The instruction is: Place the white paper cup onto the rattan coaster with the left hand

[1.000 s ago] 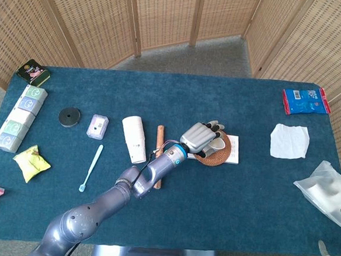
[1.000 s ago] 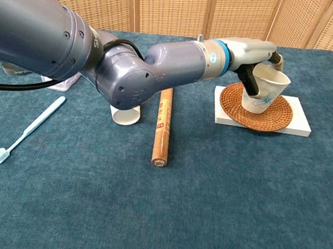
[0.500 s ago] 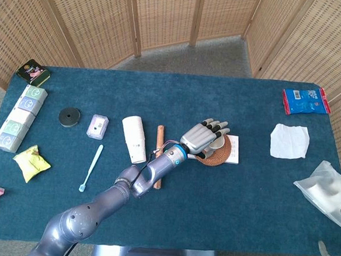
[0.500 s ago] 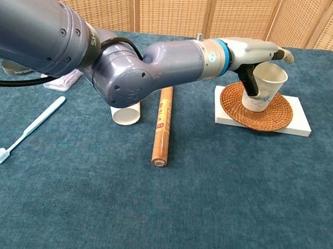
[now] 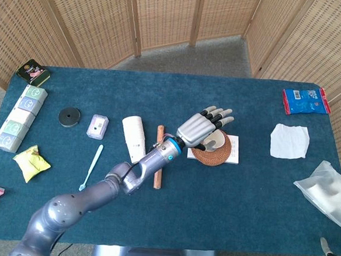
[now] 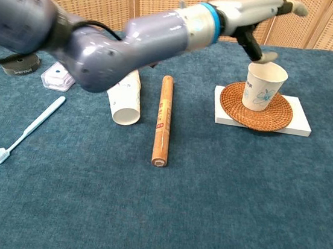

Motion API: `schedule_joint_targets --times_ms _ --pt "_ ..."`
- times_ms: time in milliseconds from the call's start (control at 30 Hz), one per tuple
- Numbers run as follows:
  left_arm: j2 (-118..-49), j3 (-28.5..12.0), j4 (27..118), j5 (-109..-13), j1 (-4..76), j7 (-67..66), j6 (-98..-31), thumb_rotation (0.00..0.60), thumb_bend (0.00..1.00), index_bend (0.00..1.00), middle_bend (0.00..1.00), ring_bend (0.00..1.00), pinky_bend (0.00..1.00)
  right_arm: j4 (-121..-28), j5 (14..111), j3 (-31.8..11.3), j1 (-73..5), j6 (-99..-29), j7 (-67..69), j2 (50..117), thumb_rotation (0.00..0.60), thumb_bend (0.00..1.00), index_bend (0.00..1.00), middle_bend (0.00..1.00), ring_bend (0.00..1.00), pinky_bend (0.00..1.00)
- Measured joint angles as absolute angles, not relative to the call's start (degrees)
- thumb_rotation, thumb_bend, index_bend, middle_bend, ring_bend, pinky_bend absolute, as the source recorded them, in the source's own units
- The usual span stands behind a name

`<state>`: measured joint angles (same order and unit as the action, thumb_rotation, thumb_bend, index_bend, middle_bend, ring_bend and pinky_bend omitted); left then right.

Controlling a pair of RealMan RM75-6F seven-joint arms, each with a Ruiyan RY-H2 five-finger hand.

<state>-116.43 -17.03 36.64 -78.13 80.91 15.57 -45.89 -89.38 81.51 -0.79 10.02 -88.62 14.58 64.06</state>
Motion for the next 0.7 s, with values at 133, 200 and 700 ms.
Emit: schedule_joint_targets --times_ms 133,200,700 --pt "-110.0 -16.8 48.4 -77.6 76.9 9.9 -49.1 0.545 0.48 0.00 0.00 0.00 0.00 -89.4 79.4 -2.0 7.5 -84.3 11.5 64.6 0.600 0.36 0.03 0.00 0.00 0.00" --pt "-105.8 -16.6 56.3 -76.9 74.2 6.5 -51.0 0.545 0.48 0.00 0.00 0.00 0.00 -89.6 78.5 -3.0 5.6 -82.5 10.1 65.0 0.600 0.36 0.03 0.00 0.00 0.00" --pt "-65.3 -3.8 112.9 -73.3 39.5 -17.9 -76.7 0.546 0.48 0.00 0.00 0.00 0.00 -93.2 75.9 -8.4 -1.2 -80.6 -2.3 67.6 0.600 0.35 0.00 0.00 0.00 0.00"
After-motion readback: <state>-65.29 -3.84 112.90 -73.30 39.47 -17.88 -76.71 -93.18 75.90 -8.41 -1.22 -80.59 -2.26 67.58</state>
